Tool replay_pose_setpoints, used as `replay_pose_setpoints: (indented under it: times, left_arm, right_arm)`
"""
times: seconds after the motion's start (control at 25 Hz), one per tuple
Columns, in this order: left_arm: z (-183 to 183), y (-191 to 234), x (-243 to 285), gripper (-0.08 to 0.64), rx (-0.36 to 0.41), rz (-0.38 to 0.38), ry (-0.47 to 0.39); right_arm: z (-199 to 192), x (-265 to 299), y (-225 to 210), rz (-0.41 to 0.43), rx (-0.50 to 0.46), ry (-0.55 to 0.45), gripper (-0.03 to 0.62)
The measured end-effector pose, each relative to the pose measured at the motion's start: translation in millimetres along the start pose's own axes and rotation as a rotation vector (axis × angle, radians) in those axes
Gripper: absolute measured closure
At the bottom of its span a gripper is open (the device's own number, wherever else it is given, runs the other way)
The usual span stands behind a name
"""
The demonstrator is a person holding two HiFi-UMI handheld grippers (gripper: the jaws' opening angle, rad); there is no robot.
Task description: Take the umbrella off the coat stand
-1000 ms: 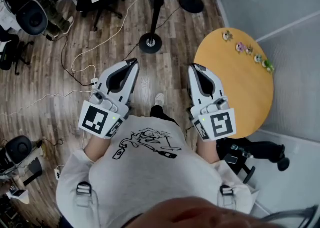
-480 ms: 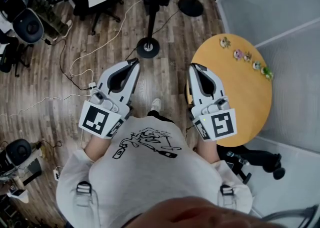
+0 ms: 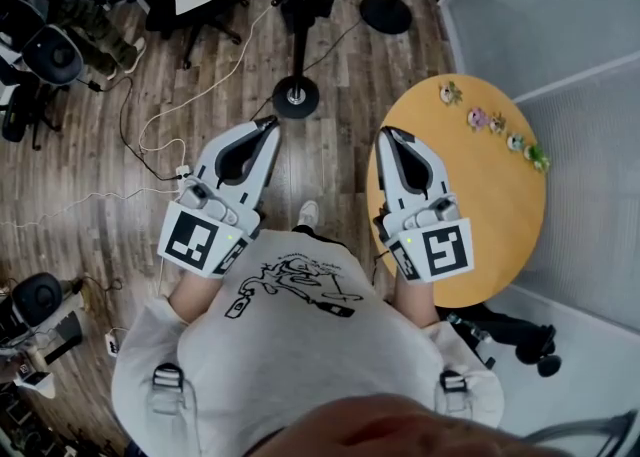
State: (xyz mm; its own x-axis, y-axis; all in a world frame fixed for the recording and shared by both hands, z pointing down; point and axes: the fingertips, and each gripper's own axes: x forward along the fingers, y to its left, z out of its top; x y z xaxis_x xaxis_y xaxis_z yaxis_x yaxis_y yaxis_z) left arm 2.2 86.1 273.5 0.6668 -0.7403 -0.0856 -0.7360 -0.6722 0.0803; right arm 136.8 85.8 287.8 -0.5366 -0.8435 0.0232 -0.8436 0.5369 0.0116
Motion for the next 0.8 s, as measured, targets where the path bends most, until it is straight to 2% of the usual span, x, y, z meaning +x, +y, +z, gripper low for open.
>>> replay_pose_setpoints:
  times: [0.44, 0.8]
  left_arm:
    - [-7, -5, 43, 0.551, -0.001, 0.027, 0.008]
    - [-16, -4, 54, 0.551, -0.011, 0.041, 0.03]
  right_arm:
    - [-4, 11, -46, 0.027, 0.008, 0.008, 0.575]
    - [-11, 18, -57, 0.047, 0.018, 0.02, 0.575]
